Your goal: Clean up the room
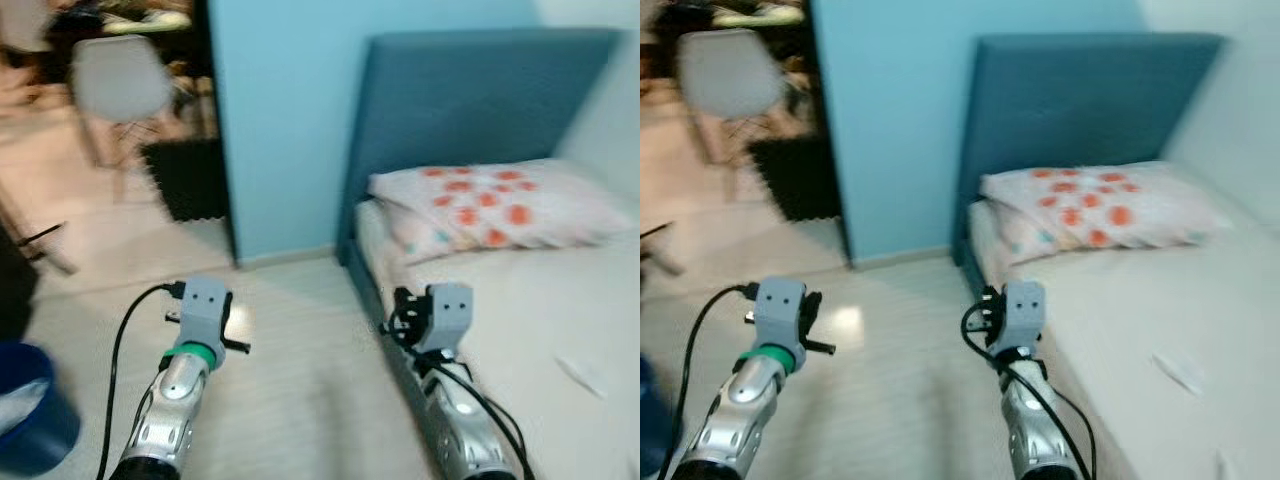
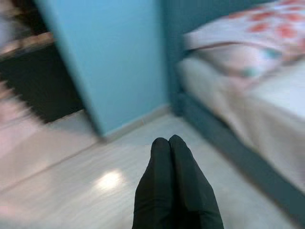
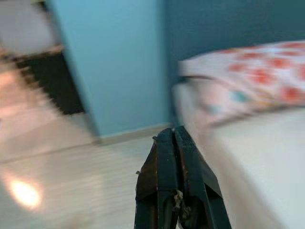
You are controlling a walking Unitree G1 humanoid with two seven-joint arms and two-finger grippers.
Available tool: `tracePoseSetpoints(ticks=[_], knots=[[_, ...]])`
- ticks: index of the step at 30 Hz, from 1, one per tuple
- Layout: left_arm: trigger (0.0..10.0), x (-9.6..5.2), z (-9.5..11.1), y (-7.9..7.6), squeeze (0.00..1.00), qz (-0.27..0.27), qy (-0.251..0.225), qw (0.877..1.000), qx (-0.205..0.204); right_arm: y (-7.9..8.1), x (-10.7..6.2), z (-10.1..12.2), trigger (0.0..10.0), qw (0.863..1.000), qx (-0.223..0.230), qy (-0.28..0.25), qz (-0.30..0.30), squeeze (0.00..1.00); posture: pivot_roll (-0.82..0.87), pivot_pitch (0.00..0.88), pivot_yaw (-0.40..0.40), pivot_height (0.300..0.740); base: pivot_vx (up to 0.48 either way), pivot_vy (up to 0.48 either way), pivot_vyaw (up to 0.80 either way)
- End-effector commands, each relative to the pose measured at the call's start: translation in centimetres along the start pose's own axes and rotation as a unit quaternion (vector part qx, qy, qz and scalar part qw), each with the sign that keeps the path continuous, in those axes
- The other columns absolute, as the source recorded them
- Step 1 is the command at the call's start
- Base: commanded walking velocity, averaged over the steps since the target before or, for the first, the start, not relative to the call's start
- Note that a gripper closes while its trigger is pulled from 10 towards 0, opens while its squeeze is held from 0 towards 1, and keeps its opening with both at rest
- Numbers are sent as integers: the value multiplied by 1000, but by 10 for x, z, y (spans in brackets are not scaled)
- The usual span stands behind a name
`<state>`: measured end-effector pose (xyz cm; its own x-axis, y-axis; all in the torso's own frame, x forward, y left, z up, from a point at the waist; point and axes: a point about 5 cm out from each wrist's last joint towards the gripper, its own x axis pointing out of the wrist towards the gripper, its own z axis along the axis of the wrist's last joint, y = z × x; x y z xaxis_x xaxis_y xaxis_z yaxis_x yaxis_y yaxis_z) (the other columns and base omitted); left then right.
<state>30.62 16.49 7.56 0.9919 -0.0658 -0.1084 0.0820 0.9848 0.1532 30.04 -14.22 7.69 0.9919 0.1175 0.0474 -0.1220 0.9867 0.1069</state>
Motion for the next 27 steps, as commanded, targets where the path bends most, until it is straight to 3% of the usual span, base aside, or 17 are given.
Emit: tracePoseSetpoints(ticks=[1, 22, 27], knots=[[10000, 0, -1, -2, 0, -4, 5, 1000, 0, 0, -2, -4, 10000, 1000, 7, 8, -4, 0, 1, 0, 18, 740, 0, 0, -775], [10000, 0, -1, -2, 0, -5, 8, 1000, 1, 0, -2, -3, 10000, 1000, 6, 7, -3, 0, 2, 0, 19, 740, 0, 0, -768], [10000, 0, -1, -2, 0, -3, 10, 1000, 2, 2, -2, -2, 10000, 1000, 2, 2, 3, 0, 3, 0, 19, 740, 0, 0, -96]])
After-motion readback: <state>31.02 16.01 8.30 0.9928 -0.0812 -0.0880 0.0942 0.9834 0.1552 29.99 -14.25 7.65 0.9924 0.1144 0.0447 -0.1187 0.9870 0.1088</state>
